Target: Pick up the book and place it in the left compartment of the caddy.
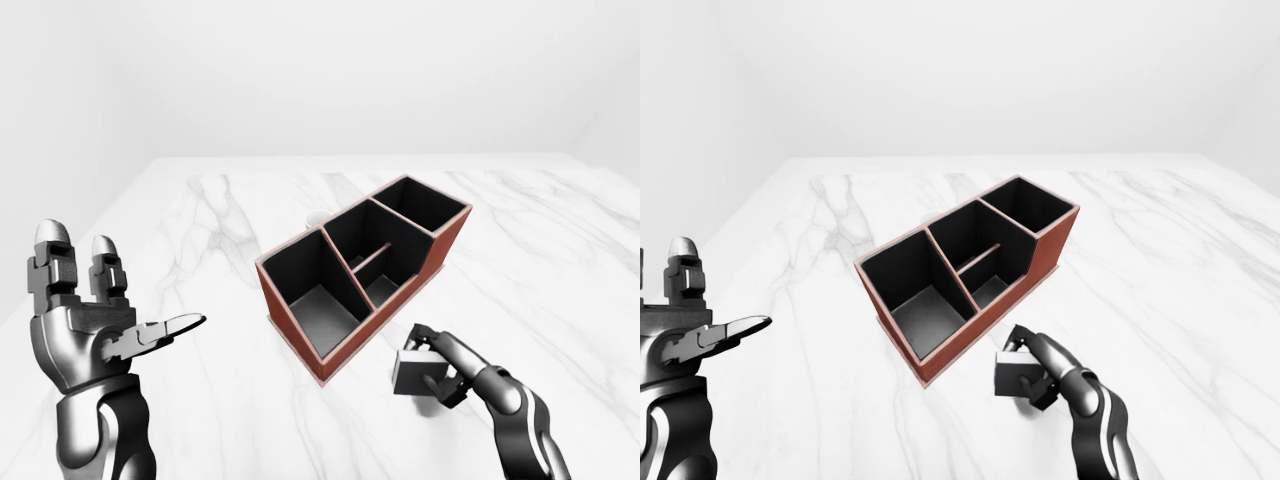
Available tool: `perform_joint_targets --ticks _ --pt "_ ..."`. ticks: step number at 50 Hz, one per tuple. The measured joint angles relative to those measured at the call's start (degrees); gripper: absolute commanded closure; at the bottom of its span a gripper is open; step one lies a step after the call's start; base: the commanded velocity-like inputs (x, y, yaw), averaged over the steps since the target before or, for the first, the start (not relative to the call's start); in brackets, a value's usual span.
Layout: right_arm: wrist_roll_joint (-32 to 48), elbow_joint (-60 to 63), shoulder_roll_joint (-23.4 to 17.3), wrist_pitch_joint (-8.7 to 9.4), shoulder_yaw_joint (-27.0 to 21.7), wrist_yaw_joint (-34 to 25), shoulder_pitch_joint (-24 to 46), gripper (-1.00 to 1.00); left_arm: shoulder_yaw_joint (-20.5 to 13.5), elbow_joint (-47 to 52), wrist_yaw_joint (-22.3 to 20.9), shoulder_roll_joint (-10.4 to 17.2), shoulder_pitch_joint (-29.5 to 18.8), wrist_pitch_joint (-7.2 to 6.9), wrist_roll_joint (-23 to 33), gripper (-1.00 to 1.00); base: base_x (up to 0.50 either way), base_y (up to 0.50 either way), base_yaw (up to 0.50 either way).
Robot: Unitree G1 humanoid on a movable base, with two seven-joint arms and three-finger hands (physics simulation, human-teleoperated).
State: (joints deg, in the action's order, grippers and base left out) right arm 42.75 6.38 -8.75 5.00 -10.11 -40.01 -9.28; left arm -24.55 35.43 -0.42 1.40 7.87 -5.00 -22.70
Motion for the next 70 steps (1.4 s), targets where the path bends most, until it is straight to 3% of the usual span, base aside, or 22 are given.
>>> perform_joint_targets --ticks 17,43,57,70 --pt "8.4 19.4 1.6 0.00 1.7 0.0 0.6 1.00 0.4 0.1 -0.1 -0.2 0.2 0.00 0.3 -1.00 0.00 0.00 0.00" --pt "28.2 43.0 4.5 0.00 3.7 0.0 8.3 1.00 0.7 0.3 0.1 -0.3 0.2 0.00 0.6 -1.00 0.00 0.00 0.00" --pt "38.3 50.2 8.2 0.00 5.2 0.0 15.2 1.00 0.9 0.1 0.0 -0.4 0.3 0.00 0.7 -1.00 0.00 0.00 0.00" --pt "41.7 52.2 9.3 0.00 8.2 0.0 19.9 1.00 0.8 0.3 0.0 -0.5 0.4 0.00 0.7 -1.00 0.00 0.00 0.00"
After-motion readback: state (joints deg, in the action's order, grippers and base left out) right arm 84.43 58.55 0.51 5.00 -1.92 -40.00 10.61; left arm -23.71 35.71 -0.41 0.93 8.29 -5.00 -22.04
